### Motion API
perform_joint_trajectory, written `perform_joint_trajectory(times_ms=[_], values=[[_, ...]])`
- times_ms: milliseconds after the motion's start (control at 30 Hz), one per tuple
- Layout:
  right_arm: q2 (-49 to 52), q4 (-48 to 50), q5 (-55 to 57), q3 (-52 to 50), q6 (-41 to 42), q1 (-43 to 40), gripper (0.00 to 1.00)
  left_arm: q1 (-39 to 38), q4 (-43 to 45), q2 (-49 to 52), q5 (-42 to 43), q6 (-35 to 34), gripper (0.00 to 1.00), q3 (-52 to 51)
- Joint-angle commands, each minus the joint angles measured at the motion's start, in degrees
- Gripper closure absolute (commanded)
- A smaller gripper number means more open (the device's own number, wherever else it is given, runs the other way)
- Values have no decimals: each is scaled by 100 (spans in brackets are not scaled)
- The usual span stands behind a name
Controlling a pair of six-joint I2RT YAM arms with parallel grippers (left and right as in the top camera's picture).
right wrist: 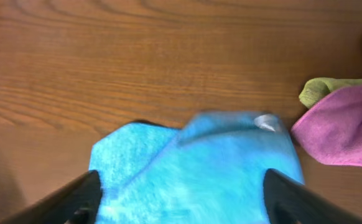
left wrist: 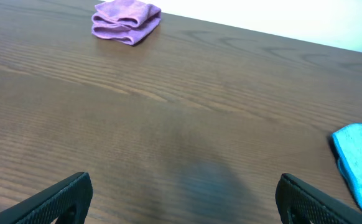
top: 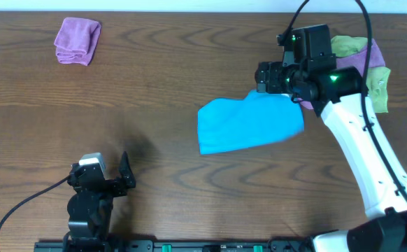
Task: Fold the cloth
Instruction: 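Drag the blue cloth left out of the pile with the right gripper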
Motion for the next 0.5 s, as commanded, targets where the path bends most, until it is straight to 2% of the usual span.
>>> perform_joint_trajectory(times_ms=[0, 100, 200, 400, 467], values=[[96, -55, 186, 46, -146, 59, 12, 35, -33, -33, -101, 0, 5, -116], [249, -74, 186, -59, -778, 127, 20, 35, -31, -33, -103, 0, 5, -116], [656, -59, 188, -243, -1290, 142, 21, 35, -31, -33, -101, 0, 5, -116], [1587, 125, 431, -282, -1403, 39, 28, 35, -31, -33, -101, 0, 5, -116], [1906, 144, 643, -282, -1335, -33, 32, 35, -31, -33, -101, 0, 5, -116]])
